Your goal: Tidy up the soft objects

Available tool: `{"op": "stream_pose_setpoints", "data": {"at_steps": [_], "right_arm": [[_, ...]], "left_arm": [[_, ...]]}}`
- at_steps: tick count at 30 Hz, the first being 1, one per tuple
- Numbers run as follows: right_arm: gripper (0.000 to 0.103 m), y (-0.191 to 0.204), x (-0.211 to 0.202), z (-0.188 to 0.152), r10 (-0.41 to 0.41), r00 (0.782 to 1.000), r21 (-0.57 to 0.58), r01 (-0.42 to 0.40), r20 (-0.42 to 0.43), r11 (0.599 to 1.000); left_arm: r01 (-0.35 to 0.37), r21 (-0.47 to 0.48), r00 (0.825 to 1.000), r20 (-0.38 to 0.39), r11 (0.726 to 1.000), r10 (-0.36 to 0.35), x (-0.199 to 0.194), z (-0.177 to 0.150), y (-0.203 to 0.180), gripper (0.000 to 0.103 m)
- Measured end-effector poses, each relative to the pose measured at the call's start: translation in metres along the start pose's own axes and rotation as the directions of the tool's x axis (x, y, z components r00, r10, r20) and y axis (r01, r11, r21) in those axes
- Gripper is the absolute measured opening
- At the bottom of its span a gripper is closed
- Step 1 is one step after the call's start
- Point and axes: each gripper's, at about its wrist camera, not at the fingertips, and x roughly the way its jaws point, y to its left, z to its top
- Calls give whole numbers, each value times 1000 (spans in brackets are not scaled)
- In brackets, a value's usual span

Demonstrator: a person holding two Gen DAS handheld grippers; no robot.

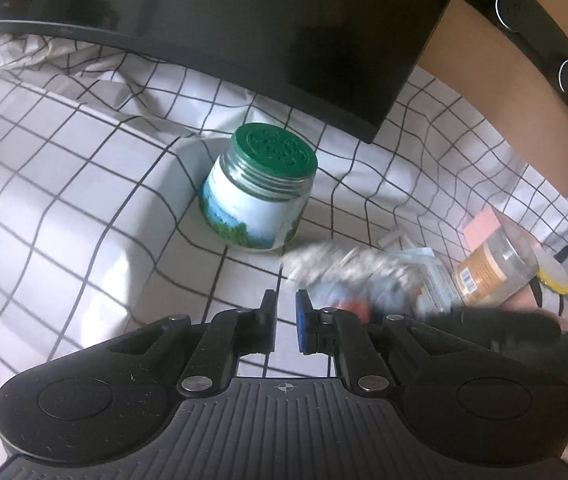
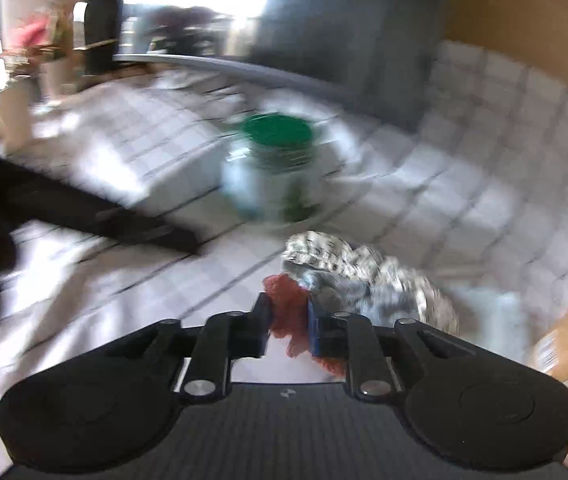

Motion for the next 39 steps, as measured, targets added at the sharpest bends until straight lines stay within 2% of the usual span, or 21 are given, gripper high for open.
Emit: {"op": "stream_pose_setpoints", "data": {"at_steps": [1, 2, 3, 7, 11, 14, 16, 18, 19, 21, 25, 29, 33, 35, 39], "right_arm": [[45, 2, -7, -3, -6, 1000, -2, 6, 6, 1000], [66, 3, -16, -8, -18, 1000, -2, 18, 22, 1000], [74, 2, -25, -12, -31, 999, -3, 32, 35, 999], [75, -11, -55, -31, -103, 995, 12, 103, 17, 995], [76, -32, -65, -46, -179, 983, 58, 181, -38, 982], [76, -42, -69, -52, -215, 975, 93, 220, -56, 971], [76, -47, -74, -58, -231, 971, 107, 237, -61, 966], [78, -52, -74, -64, -240, 968, 113, 247, -75, 962], [78, -55, -74, -67, -243, 966, 115, 251, -84, 961], [78, -59, -77, -72, -254, 963, 123, 265, -95, 957], [80, -72, -81, -82, -267, 958, 153, 281, -105, 947], [82, -83, -79, -90, -274, 954, 190, 293, -122, 937], [89, -90, -79, -96, -269, 957, 219, 286, -106, 933], [93, -91, -79, -100, -275, 957, 222, 290, -95, 931], [103, -98, -81, -109, -280, 957, 273, 290, -76, 917]], "left_arm": [[0, 9, 1000, -2, 1000, 0, 3, 1, -2, 11], [-2, 21, 1000, -4, 1000, 2, 5, 2, -5, 11], [-3, 31, 1000, -5, 1000, 3, 7, 2, -8, 11], [9, 92, 1000, -15, 996, -8, 15, 0, -34, 11], [14, 240, 1000, -3, 971, -13, 30, -8, -76, 14], [-19, 319, 1000, -16, 947, 26, 47, -17, -99, 15], [-66, 365, 997, -22, 929, 80, 56, -24, -107, 16], [-130, 403, 991, 16, 906, 135, 59, -30, -108, 17], [-153, 410, 987, 19, 899, 159, 61, -30, -108, 17], [-179, 412, 978, -22, 893, 207, 66, -29, -104, 17], [-153, 420, 978, -64, 895, 197, 65, -27, -101, 18], [-172, 441, 974, -56, 881, 218, 60, -31, -96, 25], [-190, 455, 972, -40, 870, 233, 55, -31, -86, 31], [-195, 439, 972, -35, 877, 233, 51, -29, -82, 31], [-196, 363, 979, 10, 911, 206, 34, -23, -73, 28]]}}
